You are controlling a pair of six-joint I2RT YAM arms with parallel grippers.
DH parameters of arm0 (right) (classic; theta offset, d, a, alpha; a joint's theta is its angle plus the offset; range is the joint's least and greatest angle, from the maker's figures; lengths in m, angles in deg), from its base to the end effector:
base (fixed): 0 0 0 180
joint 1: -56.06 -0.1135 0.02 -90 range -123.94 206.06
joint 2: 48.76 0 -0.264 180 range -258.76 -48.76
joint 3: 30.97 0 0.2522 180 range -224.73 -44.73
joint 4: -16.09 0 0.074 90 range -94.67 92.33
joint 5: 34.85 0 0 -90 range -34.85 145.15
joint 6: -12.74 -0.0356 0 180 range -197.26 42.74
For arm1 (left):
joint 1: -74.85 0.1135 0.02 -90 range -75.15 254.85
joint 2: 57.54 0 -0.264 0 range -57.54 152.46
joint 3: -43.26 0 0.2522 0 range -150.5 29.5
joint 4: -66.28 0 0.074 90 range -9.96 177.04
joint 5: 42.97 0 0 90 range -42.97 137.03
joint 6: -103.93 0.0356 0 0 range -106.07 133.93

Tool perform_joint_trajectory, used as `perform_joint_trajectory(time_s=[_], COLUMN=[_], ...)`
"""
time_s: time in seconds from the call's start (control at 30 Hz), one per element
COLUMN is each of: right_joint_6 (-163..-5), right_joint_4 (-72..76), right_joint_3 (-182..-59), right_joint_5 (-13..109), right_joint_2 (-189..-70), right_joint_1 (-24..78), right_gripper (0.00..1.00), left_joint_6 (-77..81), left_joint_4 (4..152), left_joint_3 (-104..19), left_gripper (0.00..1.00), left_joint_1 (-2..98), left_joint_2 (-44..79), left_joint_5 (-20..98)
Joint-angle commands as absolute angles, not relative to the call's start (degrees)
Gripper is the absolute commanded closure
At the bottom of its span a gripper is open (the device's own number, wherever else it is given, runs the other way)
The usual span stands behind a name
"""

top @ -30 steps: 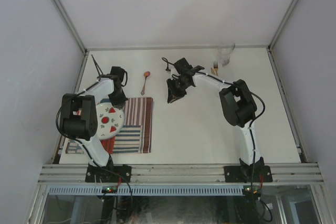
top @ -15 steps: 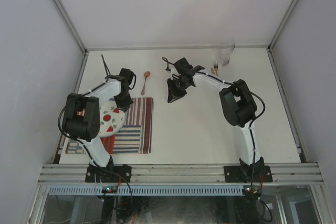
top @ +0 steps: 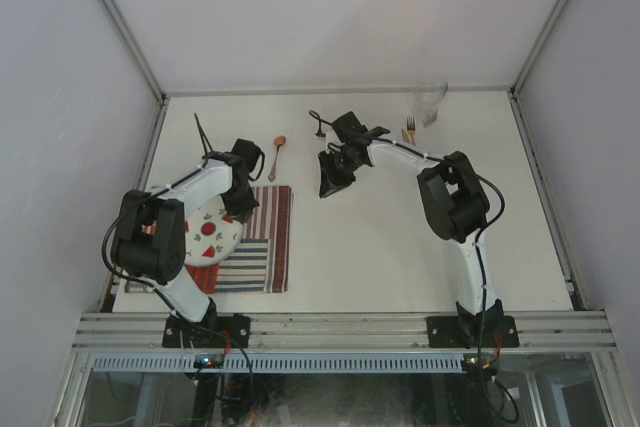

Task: Set the dinner table for one person

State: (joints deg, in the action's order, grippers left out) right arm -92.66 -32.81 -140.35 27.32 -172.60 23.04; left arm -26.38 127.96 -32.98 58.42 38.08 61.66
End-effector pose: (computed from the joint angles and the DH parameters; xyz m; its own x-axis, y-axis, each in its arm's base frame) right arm 0.3754 0.2638 0.1755 -0.8971 -0.3030 -0.3215 -0.4348 0.7342 0.5214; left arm 0.2909 -0.0764 0.1854 -0.8752 -0.3945 -0.2799 -0.4330 0.8969 0.0897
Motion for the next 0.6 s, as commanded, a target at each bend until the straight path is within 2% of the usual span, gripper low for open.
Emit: perform_joint_trajectory(time_s=[0.0, 0.57], right_joint_6=[-92.2, -93.2], right_joint_4=[-30.4, -28.4], right_joint_3=[-138.9, -136.1], right_joint_5=[26.2, 26.3], right_joint_2=[-169.4, -168.1], right_joint_1=[23.1, 22.8], right_gripper=[0.87, 0.92], left_joint_6=[-29.6, -31.1], left_joint_4=[128.8, 126.7], left_joint_3=[-30.4, -33.3], left_gripper=[1.0, 1.0], left_joint_1=[57.4, 53.0], left_joint_2=[35.1, 39.2], left_joint_5=[60.7, 59.2])
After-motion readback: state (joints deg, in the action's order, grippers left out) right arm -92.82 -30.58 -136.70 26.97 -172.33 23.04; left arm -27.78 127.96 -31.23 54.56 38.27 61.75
